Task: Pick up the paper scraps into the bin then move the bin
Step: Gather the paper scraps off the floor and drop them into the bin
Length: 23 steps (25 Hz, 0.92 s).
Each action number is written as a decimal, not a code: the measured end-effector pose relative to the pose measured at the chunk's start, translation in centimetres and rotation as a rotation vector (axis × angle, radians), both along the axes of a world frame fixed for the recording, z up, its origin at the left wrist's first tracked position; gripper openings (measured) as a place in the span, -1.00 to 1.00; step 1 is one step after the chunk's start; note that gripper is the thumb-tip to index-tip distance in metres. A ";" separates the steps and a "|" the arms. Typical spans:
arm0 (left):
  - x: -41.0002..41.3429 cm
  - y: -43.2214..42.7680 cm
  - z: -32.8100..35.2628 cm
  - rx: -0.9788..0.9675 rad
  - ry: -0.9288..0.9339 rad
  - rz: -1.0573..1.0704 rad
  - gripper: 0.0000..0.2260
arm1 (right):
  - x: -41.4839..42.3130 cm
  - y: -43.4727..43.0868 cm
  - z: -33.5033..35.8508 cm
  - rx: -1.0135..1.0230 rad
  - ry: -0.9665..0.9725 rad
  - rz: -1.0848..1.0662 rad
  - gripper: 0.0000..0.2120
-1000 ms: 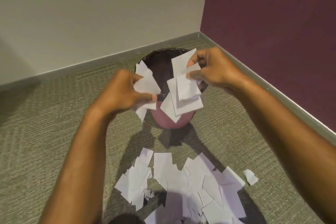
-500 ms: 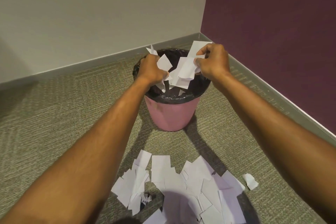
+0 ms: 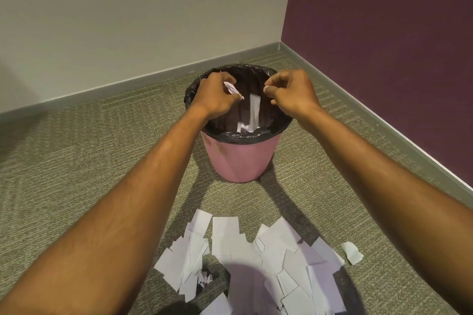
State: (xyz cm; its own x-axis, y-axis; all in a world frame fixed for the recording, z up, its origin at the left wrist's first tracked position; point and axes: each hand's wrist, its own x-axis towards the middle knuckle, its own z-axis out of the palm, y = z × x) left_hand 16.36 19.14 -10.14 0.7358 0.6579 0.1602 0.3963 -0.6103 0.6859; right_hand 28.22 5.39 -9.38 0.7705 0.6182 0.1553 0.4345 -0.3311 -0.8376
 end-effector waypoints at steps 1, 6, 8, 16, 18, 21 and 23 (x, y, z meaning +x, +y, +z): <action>0.1 -0.1 0.1 0.030 0.009 -0.013 -0.59 | -0.1 -0.1 0.1 -0.002 -0.004 0.011 -0.92; -0.6 -1.2 0.8 -0.011 -0.032 -0.025 -0.76 | -0.8 -1.2 1.0 0.011 0.007 0.040 -0.86; -1.6 -2.4 1.2 -0.067 -0.084 -0.052 -0.91 | -1.2 -2.2 1.2 -0.002 0.020 0.079 -0.88; -10.9 -10.3 -8.9 -0.288 0.365 -0.228 -0.86 | -7.3 -9.3 -6.6 -0.469 0.069 0.515 -0.97; -13.3 -13.5 -13.8 -0.142 0.585 -0.205 -0.65 | -9.2 -11.2 -11.0 -0.636 0.080 0.600 -0.91; -16.7 -17.5 -19.5 0.123 0.809 -0.402 -0.29 | -11.6 -13.5 -15.7 -0.877 0.061 0.671 -0.64; -18.0 -18.8 -21.7 0.171 0.832 -0.383 -0.14 | -12.4 -14.2 -17.5 -0.968 0.019 0.699 -0.48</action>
